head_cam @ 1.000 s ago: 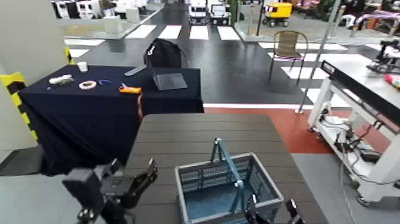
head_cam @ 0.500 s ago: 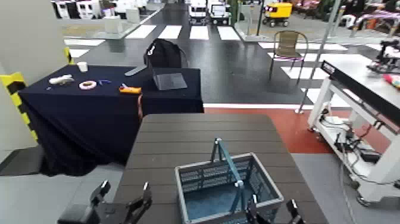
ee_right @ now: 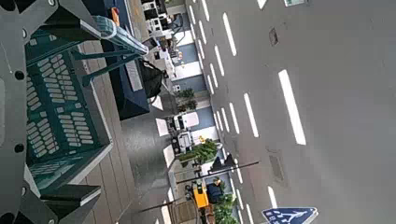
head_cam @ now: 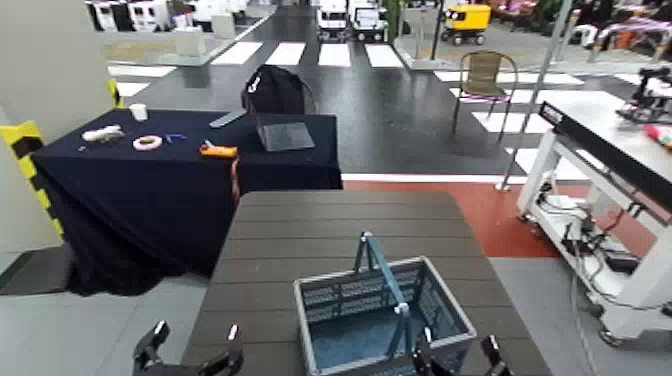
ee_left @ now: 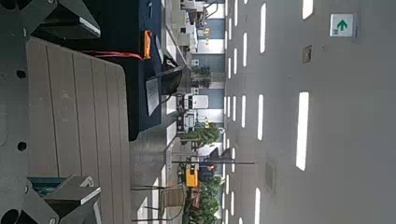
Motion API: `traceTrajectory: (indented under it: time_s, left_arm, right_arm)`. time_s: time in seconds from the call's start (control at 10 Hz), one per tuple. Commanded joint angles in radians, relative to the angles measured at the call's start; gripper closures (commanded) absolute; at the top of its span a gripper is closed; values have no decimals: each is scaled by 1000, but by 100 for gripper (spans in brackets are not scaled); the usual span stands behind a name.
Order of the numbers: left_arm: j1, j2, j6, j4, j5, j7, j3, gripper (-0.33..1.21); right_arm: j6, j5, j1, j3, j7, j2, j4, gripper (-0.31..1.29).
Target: Place the crate on the table.
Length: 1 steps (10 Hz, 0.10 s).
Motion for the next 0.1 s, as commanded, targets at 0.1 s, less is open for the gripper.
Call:
traceTrajectory:
  time_s: [0.1]
  left_arm:
    - [1,-4,-1,0,-4,0,1,12]
  right_arm:
    - [17,2,0,0,1,0,-6,14]
